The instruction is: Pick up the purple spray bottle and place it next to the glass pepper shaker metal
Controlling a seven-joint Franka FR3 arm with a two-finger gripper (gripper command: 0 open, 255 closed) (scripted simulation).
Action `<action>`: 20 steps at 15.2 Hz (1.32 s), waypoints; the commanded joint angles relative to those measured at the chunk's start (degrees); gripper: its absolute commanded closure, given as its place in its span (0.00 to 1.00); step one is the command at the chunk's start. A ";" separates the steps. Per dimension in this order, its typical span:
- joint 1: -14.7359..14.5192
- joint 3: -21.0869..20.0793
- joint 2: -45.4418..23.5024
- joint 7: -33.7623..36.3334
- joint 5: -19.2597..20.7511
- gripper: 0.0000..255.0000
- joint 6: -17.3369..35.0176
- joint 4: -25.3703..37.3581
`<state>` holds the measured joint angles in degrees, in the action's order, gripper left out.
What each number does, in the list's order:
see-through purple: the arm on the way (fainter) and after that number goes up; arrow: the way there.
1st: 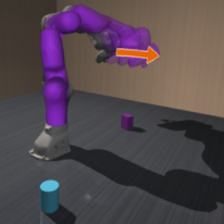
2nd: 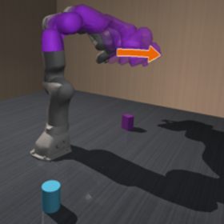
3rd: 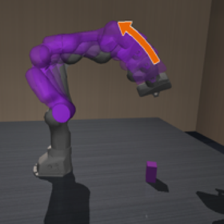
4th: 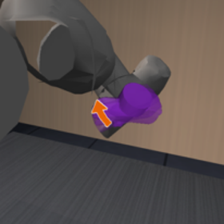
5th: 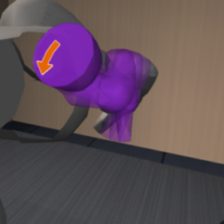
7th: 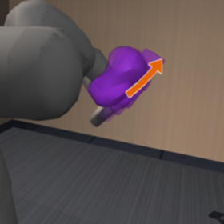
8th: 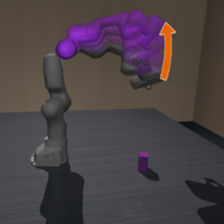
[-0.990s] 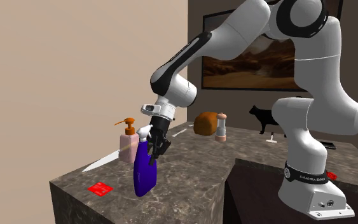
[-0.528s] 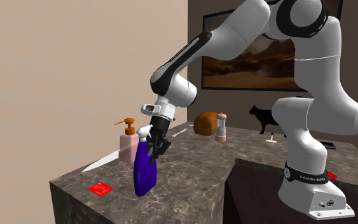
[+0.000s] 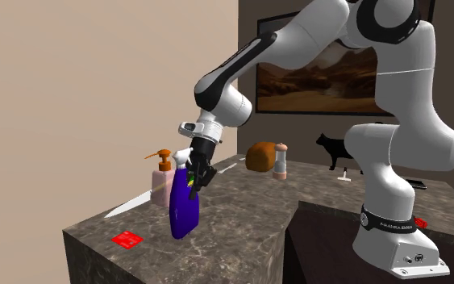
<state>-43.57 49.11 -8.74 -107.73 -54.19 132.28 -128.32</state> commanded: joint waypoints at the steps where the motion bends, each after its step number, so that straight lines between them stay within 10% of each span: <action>1: -0.53 0.49 1.56 2.03 2.22 1.00 -0.18 0.23; 20: -1.54 0.68 14.12 18.67 20.23 1.00 -4.68 4.07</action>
<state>-45.14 49.87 5.17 -89.74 -34.50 128.12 -124.84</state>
